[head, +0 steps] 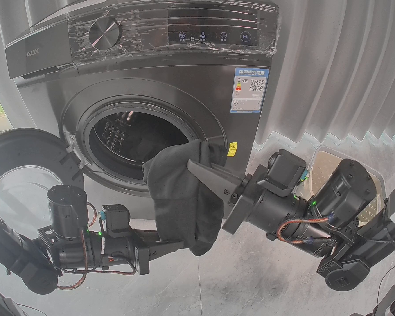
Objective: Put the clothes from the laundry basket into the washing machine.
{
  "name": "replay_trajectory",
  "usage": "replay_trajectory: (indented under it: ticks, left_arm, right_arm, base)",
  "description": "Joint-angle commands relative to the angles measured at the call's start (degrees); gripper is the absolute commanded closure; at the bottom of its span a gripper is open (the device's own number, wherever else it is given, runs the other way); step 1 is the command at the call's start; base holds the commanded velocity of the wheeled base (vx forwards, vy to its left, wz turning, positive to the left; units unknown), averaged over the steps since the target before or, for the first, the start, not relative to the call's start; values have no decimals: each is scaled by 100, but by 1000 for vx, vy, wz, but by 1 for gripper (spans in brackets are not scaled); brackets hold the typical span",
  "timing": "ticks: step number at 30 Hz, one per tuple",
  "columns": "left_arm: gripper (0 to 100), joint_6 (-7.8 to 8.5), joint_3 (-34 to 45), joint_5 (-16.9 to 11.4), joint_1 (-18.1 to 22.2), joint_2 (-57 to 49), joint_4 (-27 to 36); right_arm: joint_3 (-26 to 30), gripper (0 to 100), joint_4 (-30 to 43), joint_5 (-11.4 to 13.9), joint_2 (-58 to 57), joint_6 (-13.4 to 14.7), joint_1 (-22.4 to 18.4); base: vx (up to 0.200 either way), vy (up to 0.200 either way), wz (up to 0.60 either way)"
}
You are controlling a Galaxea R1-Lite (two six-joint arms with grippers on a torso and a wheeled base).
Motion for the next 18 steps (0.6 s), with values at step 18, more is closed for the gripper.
replay_trajectory:
  ticks: [18]
  left_arm:
    - [100,-79,822,3,-150,-1159,-1299]
  right_arm:
    - [811,100,-10,34,152,-76,-576]
  base:
    - [0,0,0]
